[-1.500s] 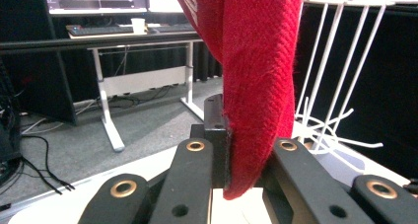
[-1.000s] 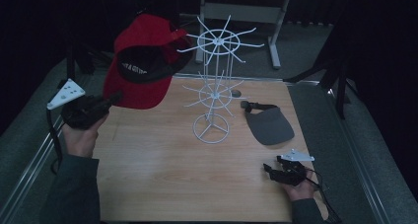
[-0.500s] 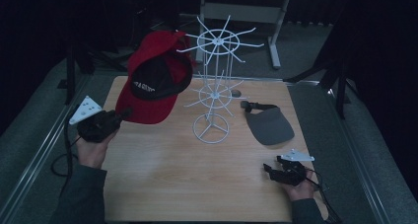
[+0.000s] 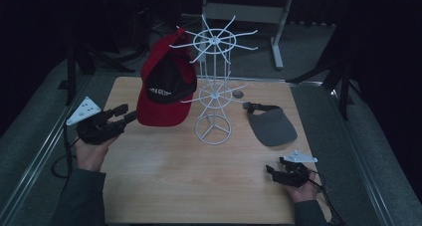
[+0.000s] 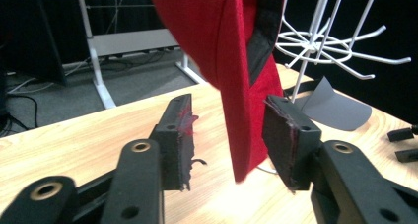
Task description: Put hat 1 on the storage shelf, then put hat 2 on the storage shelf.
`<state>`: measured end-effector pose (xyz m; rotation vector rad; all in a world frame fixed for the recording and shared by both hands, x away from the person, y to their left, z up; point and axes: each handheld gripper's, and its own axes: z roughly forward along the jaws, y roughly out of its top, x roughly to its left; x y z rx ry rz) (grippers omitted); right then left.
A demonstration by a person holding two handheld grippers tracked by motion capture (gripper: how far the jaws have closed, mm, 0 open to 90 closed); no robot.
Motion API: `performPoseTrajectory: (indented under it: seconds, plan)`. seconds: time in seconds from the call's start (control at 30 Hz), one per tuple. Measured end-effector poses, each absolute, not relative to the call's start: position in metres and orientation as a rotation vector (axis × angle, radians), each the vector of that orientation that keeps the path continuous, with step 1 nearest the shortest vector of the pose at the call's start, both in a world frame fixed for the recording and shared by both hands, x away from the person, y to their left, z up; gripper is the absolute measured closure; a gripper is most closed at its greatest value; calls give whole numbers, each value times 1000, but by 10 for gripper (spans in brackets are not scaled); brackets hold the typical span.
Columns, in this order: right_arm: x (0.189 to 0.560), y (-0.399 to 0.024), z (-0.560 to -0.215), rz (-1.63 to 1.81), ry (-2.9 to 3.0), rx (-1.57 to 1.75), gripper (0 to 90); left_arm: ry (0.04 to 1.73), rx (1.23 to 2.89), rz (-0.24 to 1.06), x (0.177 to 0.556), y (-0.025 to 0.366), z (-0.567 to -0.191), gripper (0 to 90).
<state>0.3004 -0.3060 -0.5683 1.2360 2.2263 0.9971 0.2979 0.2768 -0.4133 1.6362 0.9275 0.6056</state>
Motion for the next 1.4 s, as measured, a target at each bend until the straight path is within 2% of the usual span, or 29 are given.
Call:
performPoseTrajectory:
  seconds: [0.27, 0.53, 0.6, 0.7, 0.97, 1.4]
  plan:
    - [300, -306, -568, 997, 2228, 1238, 324, 968, 1634, 581, 295, 286, -412, 494]
    - [300, -306, -568, 993, 2222, 1241, 338, 979, 1615, 574, 290, 291, -416, 509]
    - [301, -307, -568, 991, 2216, 1244, 381, 981, 1605, 573, 288, 293, -417, 509]
    - [305, -308, -565, 973, 2214, 1267, 497, 992, 1587, 567, 287, 296, -421, 509]
    - [322, -308, -550, 955, 2171, 1241, 889, 1026, 1606, 559, 286, 295, -437, 521]
    - [374, -297, -526, 976, 2111, 1192, 900, 1038, 1659, 605, 282, 288, -445, 515]
